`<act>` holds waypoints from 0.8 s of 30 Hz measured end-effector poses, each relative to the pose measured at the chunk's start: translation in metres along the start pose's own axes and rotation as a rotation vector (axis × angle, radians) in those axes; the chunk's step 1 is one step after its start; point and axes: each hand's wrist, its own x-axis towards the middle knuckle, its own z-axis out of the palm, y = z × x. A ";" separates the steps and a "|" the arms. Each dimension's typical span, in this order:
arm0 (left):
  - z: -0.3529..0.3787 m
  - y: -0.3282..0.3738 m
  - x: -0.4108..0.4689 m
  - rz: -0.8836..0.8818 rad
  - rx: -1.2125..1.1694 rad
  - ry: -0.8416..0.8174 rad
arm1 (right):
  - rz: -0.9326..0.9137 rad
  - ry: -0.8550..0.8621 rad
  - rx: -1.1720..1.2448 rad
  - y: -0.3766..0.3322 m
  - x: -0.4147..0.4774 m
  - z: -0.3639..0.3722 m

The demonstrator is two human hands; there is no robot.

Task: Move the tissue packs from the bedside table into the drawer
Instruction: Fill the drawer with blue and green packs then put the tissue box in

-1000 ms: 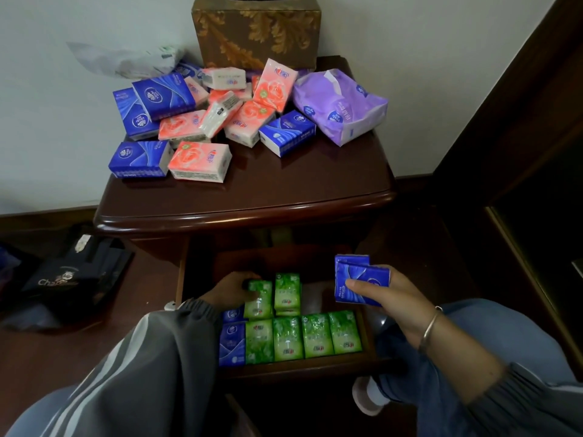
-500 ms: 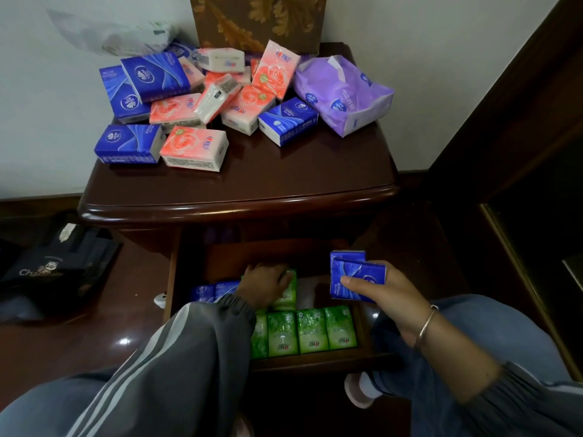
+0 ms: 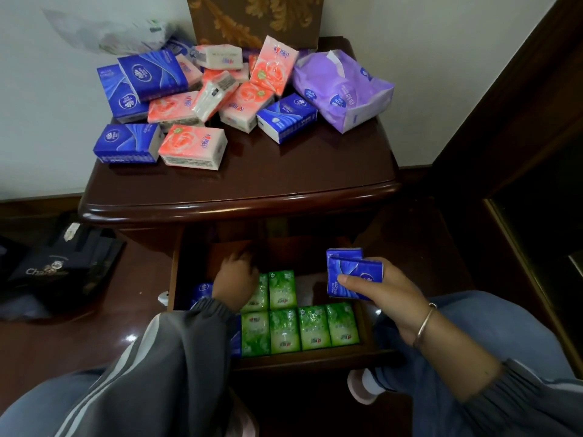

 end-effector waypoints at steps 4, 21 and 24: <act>-0.002 -0.001 -0.017 -0.303 -0.184 -0.069 | -0.007 -0.004 0.001 0.001 0.000 0.003; -0.072 0.072 -0.105 -0.243 -1.100 -0.384 | 0.006 -0.281 -0.085 0.003 -0.008 0.036; -0.081 0.066 -0.118 -0.270 -1.189 -0.396 | 0.009 -0.354 -0.102 0.001 -0.012 0.043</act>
